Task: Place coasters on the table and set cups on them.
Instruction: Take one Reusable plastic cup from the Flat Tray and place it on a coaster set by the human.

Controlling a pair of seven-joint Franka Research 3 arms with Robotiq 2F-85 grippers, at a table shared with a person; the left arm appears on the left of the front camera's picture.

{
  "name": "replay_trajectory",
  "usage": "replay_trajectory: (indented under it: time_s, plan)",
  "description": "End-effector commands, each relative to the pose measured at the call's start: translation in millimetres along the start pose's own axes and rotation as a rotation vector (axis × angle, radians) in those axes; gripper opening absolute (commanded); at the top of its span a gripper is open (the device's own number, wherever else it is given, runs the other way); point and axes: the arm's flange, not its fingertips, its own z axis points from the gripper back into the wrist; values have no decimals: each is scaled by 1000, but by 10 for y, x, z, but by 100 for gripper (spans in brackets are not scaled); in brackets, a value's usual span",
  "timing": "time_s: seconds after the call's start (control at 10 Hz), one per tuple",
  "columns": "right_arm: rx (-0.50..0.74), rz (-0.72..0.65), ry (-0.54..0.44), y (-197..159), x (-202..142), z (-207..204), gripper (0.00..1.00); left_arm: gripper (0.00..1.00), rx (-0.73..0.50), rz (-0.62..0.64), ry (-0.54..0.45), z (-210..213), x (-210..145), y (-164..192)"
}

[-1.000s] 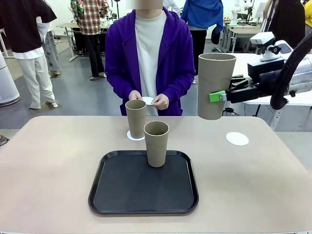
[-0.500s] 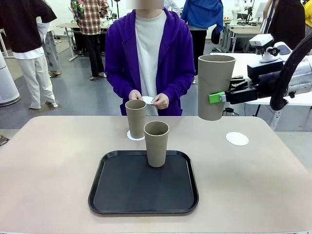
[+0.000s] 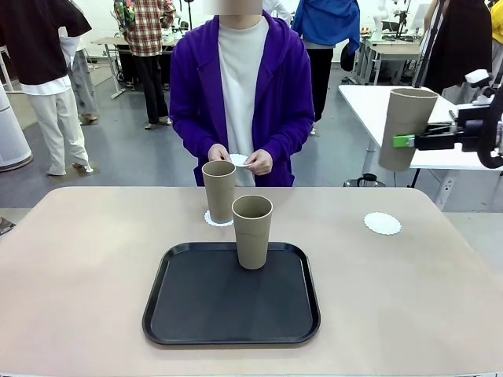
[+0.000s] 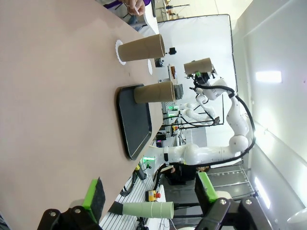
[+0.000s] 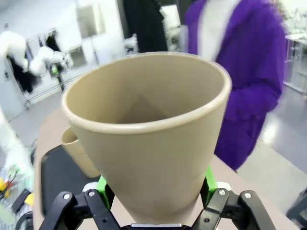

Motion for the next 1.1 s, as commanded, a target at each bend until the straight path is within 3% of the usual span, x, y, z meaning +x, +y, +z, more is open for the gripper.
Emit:
replay_trajectory:
  time_s: [0.0,0.5,1.0]
  plan:
    - [-28,-4,-44,-286,33,-76,84,100,5,2,-1,11,0,-26]
    - [-36,2,-32,-486,-40,-261,84,100,5,2,-1,11,0,-26]
    - [-22,-14,-11,-435,-67,-233,84,100,5,2,-1,11,0,-26]
